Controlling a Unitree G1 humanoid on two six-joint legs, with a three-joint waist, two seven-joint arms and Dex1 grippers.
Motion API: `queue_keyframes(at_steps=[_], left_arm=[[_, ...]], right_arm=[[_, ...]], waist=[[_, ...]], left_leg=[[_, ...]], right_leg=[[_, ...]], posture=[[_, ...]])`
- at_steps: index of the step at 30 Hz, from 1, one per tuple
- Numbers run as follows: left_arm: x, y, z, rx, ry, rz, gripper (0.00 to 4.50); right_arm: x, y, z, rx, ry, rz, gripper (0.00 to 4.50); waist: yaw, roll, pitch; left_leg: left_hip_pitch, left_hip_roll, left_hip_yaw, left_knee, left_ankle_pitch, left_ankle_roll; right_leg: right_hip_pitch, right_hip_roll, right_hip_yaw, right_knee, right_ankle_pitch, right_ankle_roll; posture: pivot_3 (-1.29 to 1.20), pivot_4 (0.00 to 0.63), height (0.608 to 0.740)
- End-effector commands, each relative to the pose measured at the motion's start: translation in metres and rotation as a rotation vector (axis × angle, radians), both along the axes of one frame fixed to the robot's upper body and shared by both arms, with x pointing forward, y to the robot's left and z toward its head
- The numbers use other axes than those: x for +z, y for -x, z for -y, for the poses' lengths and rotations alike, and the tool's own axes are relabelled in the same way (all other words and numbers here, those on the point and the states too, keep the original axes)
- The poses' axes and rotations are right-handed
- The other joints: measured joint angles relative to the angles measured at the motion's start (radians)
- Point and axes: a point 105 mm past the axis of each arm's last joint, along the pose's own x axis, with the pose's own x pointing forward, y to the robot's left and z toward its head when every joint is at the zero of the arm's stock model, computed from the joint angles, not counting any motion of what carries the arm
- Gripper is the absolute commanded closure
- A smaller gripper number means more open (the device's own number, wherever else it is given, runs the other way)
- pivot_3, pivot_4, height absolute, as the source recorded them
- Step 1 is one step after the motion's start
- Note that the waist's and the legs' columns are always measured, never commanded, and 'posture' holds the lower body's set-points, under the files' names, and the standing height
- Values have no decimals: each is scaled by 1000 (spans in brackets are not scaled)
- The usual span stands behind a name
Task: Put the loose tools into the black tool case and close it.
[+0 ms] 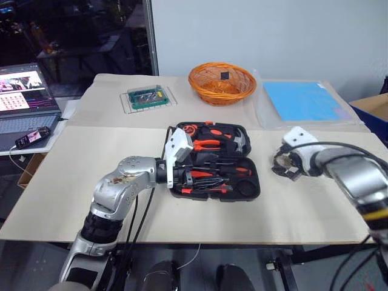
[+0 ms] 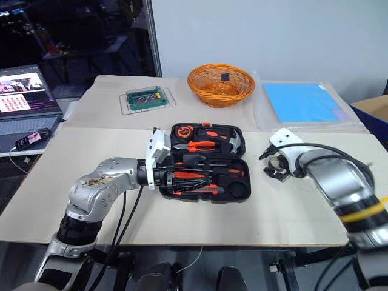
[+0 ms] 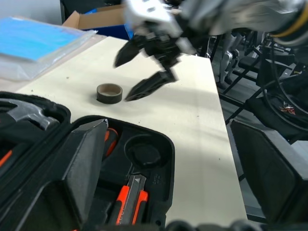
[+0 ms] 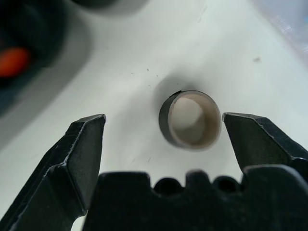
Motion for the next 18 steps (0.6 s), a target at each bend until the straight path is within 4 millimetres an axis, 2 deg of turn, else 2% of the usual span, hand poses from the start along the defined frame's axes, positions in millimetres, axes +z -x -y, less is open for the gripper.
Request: queue_keyframes(at_steps=[1,6,10,13,14,16,18], left_arm=[[15,3,-1,26,30,67,71],[15,2,-6,76,37,73,71],[15,3,-6,87,38,76,71],[15,4,-9,98,39,78,71],[15,4,-10,99,39,79,71],[15,4,-11,96,39,80,71],[15,5,-12,93,40,81,71]], right_arm=[[6,-19,8,-10,8,-4,1000],[-5,-29,15,-31,13,-49,1000],[-8,-29,11,-19,-44,-78,2022],[-6,-27,8,-11,-64,-84,3097],[-3,-26,7,-3,-80,-78,3381],[5,-23,6,13,-106,-63,4221],[11,-20,7,24,-115,-56,4485]], waist=[[3,1,1],[3,1,2],[3,1,2],[1,1,2],[1,1,2],[1,1,2],[3,1,2]], left_leg=[[0,0,0,0,0,0],[-1,-1,0,0,0,1],[-1,0,0,1,0,0],[-1,0,0,1,0,0],[-1,0,0,1,0,0],[-1,0,0,1,0,0],[-1,0,0,1,0,0]], right_leg=[[0,0,0,0,1,1],[0,0,0,-1,1,2],[1,0,0,-1,2,2],[1,0,0,-1,2,2],[0,0,0,-1,3,1],[0,0,0,0,3,1],[0,0,0,1,3,1]], posture=[[0,150,740],[0,150,740],[0,150,740],[0,150,740],[0,150,740],[0,150,740],[0,150,740]])
